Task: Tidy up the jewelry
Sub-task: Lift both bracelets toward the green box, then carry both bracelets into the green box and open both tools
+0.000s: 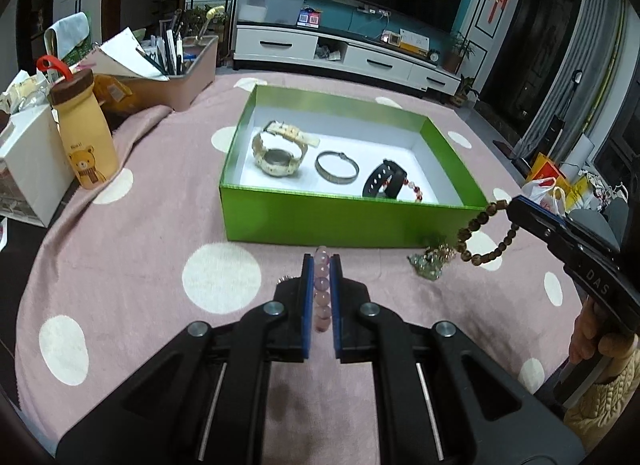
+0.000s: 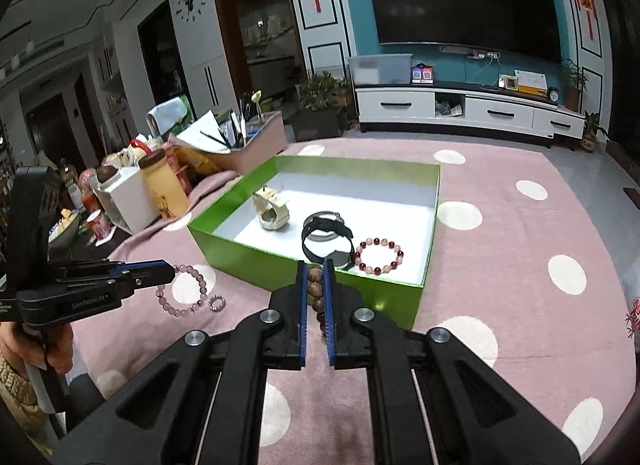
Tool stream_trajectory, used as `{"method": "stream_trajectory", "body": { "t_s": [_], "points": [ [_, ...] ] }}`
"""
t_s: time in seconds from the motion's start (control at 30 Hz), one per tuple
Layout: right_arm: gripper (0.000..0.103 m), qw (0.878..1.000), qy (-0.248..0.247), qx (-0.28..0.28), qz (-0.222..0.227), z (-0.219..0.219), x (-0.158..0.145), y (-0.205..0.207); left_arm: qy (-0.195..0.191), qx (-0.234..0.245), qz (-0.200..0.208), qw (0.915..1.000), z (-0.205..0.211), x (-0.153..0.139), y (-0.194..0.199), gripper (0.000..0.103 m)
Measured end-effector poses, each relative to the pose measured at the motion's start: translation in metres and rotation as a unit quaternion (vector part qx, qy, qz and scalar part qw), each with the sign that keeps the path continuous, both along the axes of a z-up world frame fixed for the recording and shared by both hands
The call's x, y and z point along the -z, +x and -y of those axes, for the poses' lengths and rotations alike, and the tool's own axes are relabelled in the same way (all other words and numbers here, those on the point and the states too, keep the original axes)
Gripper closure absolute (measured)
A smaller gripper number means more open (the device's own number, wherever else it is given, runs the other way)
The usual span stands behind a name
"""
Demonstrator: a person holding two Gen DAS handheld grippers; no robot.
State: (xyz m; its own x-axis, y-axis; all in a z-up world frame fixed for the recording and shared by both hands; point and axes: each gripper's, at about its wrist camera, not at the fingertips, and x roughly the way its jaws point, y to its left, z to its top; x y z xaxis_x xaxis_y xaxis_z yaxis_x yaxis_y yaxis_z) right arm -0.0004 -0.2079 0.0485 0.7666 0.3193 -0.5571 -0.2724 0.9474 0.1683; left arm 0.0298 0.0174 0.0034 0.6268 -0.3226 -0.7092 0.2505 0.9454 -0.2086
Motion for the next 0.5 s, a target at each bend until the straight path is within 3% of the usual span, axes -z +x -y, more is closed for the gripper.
{"method": "stream_trajectory", "body": {
  "t_s": [0.5],
  "points": [
    [0.096,0.999,0.029,0.014,0.037,0.021,-0.023,0.004,0.002,0.004,0.041,0.9992,0.016,-0.044,0.020,0.096]
  ]
}}
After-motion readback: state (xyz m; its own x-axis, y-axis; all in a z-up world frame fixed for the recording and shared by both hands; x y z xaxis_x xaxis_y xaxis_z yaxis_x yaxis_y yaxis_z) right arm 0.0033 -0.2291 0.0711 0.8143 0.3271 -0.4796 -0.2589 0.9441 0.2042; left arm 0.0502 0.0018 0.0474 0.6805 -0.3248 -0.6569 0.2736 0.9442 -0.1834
